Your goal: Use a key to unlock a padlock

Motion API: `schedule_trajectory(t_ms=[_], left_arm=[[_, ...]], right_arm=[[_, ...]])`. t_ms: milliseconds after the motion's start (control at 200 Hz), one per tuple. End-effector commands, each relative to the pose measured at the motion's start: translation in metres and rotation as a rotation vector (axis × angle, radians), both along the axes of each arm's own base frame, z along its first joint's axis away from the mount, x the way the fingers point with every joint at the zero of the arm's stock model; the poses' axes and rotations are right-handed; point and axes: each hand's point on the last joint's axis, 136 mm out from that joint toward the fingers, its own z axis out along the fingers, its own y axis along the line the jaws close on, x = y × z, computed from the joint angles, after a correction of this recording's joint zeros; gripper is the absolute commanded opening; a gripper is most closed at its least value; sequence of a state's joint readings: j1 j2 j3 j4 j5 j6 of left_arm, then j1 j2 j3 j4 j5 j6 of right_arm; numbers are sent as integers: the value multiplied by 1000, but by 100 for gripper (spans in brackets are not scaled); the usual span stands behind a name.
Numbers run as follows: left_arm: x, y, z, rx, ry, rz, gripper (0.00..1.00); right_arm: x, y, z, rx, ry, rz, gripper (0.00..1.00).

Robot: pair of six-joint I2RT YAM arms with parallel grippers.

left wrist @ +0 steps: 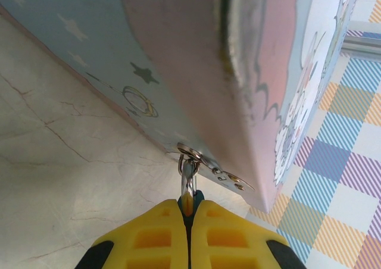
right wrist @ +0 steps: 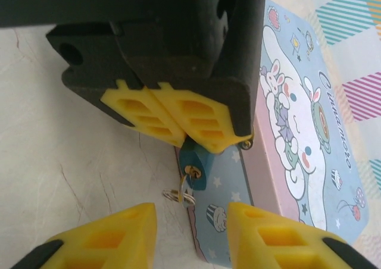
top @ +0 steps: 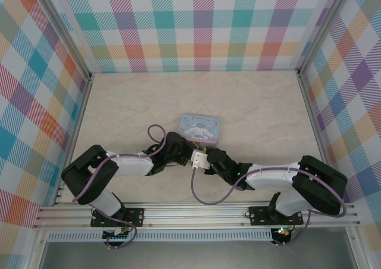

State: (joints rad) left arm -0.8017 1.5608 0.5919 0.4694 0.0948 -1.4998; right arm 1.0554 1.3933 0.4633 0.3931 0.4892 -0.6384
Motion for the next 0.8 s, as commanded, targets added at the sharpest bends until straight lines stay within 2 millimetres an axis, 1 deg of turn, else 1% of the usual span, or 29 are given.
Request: schedule_trajectory(t_ms=[0, 95, 240, 380, 540, 795], left_arm=[[6, -8, 29, -63, -45, -4, 0], [5, -9, 29, -65, -44, -6, 0], [6, -9, 31, -69, -45, -6, 0], [5, -9, 31, -71, -44, -5, 0], [5, -10, 33, -75, -47, -6, 0], [5, -11, 31, -75, -40, -10, 0]], right_arm=[[2, 11, 5, 65, -8, 6, 31], [3, 16, 7, 79, -19, 15, 30], [6, 18, 4, 64, -21, 20, 27], [11, 15, 0, 47, -25, 11, 25], [19, 12, 1, 50, -24, -12, 24], [26, 14, -2, 40, -26, -21, 19]])
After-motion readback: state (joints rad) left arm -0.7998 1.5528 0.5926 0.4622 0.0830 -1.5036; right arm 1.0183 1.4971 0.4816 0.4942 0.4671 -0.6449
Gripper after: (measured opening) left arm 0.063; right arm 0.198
